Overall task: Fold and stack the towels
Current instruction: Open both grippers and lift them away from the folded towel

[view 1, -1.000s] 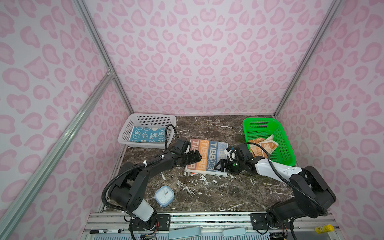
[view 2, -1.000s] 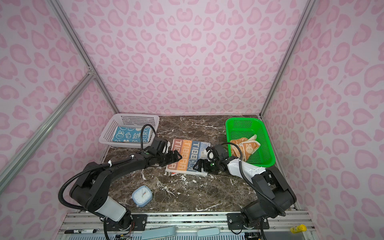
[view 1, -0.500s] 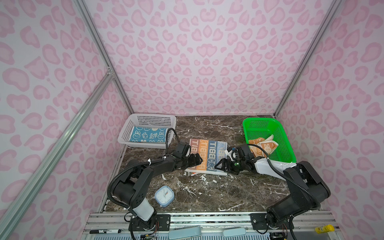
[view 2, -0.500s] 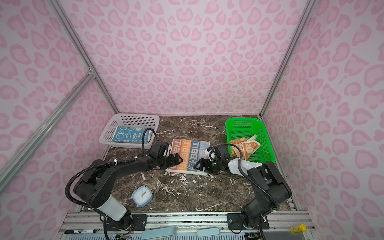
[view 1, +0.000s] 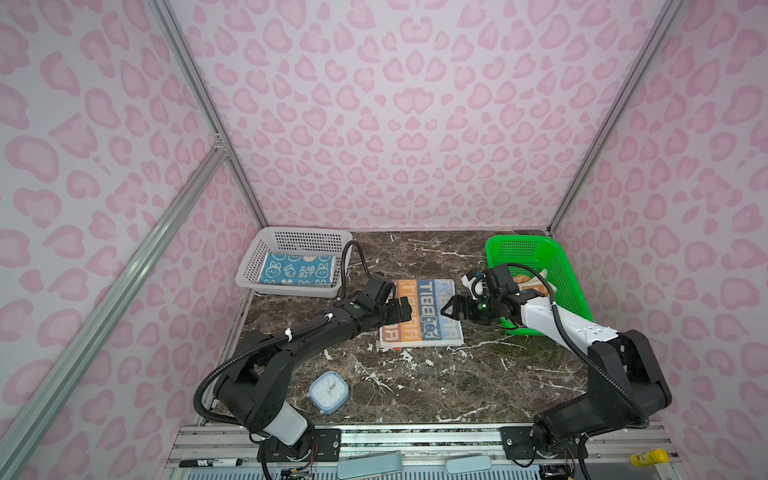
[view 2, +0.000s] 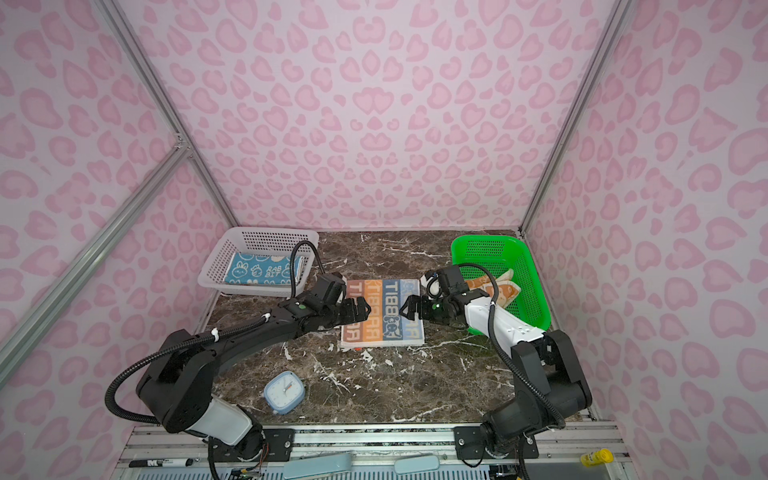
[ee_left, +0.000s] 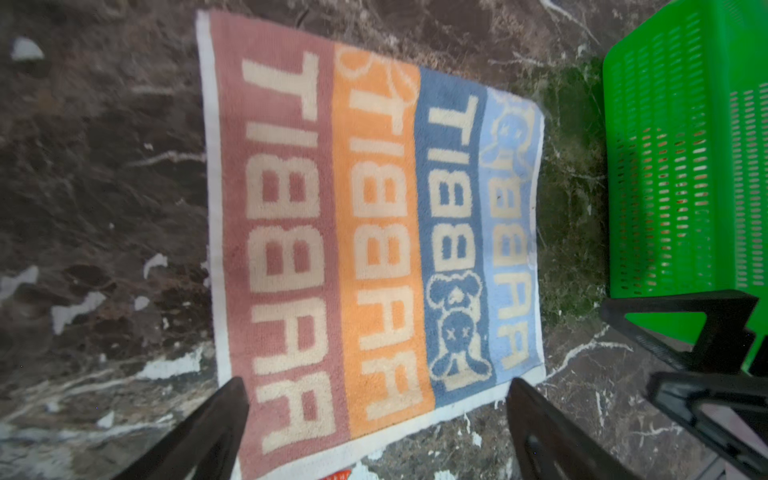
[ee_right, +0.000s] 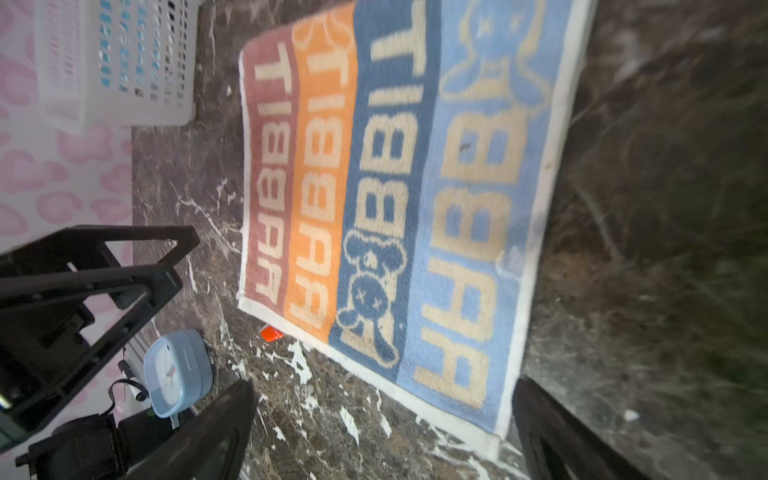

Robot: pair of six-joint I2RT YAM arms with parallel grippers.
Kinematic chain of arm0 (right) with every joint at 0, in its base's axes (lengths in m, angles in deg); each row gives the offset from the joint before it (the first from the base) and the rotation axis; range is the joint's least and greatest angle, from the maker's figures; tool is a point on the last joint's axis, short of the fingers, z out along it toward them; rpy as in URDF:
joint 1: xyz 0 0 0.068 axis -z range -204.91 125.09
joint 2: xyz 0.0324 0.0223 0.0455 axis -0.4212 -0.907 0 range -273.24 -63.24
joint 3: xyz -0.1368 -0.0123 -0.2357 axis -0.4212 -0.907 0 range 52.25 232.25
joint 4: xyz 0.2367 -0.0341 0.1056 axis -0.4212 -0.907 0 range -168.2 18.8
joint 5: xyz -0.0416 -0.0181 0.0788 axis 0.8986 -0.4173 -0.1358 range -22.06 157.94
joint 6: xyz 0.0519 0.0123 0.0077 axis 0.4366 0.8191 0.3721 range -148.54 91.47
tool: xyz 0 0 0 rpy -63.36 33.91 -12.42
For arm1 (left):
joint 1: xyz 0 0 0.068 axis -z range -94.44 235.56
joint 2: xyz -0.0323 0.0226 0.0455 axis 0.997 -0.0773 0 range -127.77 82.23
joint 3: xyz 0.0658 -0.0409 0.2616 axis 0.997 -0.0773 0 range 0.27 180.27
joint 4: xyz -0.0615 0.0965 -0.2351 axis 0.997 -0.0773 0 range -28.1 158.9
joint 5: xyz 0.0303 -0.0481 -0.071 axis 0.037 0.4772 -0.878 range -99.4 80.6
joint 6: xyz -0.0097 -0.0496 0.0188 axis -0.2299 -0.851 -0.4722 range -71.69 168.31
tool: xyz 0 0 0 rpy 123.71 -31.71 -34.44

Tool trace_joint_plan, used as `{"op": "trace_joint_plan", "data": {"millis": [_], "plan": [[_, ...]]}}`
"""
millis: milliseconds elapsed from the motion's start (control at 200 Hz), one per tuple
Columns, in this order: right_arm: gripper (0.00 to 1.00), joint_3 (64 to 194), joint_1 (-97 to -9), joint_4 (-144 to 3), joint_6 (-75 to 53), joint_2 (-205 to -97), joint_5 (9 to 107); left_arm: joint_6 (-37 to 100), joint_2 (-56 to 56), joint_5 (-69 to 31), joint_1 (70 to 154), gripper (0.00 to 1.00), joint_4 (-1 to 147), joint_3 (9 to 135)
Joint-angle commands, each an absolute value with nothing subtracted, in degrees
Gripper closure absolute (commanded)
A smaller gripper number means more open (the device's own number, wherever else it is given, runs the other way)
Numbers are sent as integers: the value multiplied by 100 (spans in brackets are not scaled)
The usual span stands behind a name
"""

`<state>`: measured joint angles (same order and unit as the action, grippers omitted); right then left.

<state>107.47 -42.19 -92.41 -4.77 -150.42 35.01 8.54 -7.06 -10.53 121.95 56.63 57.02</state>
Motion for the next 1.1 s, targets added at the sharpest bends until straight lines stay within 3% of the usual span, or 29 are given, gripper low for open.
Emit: {"op": "trace_joint_plan", "data": {"millis": [0, 235, 420, 515, 760, 1095], "plan": [[2, 11145, -3962, -9502, -439, -15232, 3521, 1236, -881, -404, 12090, 2, 5235, 6164], [2, 12364, -3651, -8832, 328, -16109, 3294, 563, -1315, -1012, 11345, 2, 5652, 6694], [2, 13146, -3748, -8290, 927, -16970, 3120, 113, -2264, -1942, 11109, 2, 5853, 7619], [2, 13423, -3872, -8090, 1131, -17406, 3017, 7, -2719, -1958, 11057, 2, 5783, 8113], [2, 13375, -3976, -7081, 1760, -18249, 2655, -40, -3692, -2405, 10838, 2, 5776, 8639], [2, 13375, -3762, -7641, 1058, -18664, 2894, 254, -4034, -2431, 10694, 2, 5787, 8412]]}}
